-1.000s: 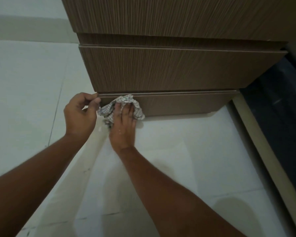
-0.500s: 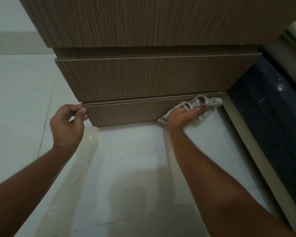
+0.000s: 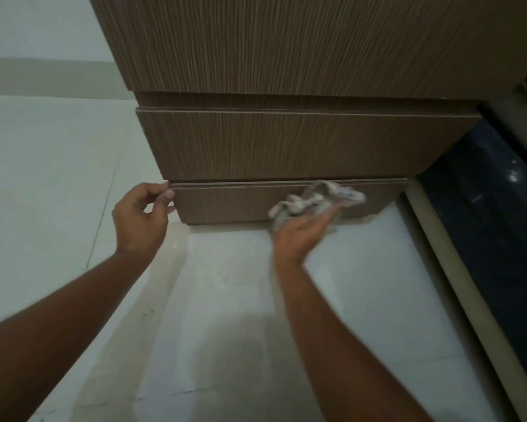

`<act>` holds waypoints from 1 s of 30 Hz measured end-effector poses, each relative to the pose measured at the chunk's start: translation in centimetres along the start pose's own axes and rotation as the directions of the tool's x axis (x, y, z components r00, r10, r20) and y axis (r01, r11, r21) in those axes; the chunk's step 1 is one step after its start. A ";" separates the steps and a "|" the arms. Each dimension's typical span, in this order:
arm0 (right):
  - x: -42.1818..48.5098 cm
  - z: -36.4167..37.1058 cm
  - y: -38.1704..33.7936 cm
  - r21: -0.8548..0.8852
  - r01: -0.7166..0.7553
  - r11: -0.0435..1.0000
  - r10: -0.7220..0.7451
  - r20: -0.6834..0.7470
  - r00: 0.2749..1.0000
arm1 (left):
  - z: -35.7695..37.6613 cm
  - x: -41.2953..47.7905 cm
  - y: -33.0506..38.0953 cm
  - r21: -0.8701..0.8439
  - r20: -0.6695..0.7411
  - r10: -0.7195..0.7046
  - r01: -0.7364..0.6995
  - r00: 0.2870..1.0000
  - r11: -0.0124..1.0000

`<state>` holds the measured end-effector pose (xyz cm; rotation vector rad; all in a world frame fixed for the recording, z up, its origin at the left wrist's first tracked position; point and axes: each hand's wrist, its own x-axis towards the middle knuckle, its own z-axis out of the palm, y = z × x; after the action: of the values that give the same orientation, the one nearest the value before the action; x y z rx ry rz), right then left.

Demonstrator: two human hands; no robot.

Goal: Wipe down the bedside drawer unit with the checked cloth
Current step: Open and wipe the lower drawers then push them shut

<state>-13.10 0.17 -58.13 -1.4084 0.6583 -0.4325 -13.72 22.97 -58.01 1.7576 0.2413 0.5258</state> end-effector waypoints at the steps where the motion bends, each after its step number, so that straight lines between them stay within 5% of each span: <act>1: -3.4 1.4 0.3 0.010 0.089 0.996 -0.089 0.055 0.994 | 0.0 0.0 0.0 -0.008 0.000 -0.005 0.005 1.000 1.000; 4: -10.3 6.2 4.0 -0.020 0.371 0.929 -0.366 0.111 0.924 | 0.1 0.1 0.0 -0.035 0.002 -0.015 0.015 1.000 0.999; 9: -14.0 11.0 3.0 0.115 0.099 0.988 -0.131 0.320 0.938 | -0.2 0.4 0.0 0.054 0.003 0.037 -0.037 0.999 0.998; 14: -8.7 13.4 3.6 0.031 0.021 0.999 -0.020 -0.011 1.000 | -0.2 0.5 -0.4 0.010 0.020 0.033 -0.033 0.999 0.999; 16: -6.4 12.3 4.8 -0.001 0.081 0.997 -0.080 -0.081 0.993 | -0.2 0.5 -0.6 -0.012 0.015 0.010 -0.010 1.000 1.000; 21: -0.2 8.7 7.2 -0.137 0.263 0.955 -0.283 -0.159 0.946 | -0.1 0.3 -0.7 -0.004 -0.004 0.003 -0.003 1.000 1.000; 30: 9.1 2.1 4.7 -0.178 0.215 0.960 -0.260 -0.289 0.921 | 0.4 -0.3 -0.9 0.057 -0.037 0.020 -0.018 0.999 0.998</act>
<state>-5.41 -3.42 -64.20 -1.5810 0.7864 -0.8265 -13.65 22.69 -58.98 1.8076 0.2684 0.5713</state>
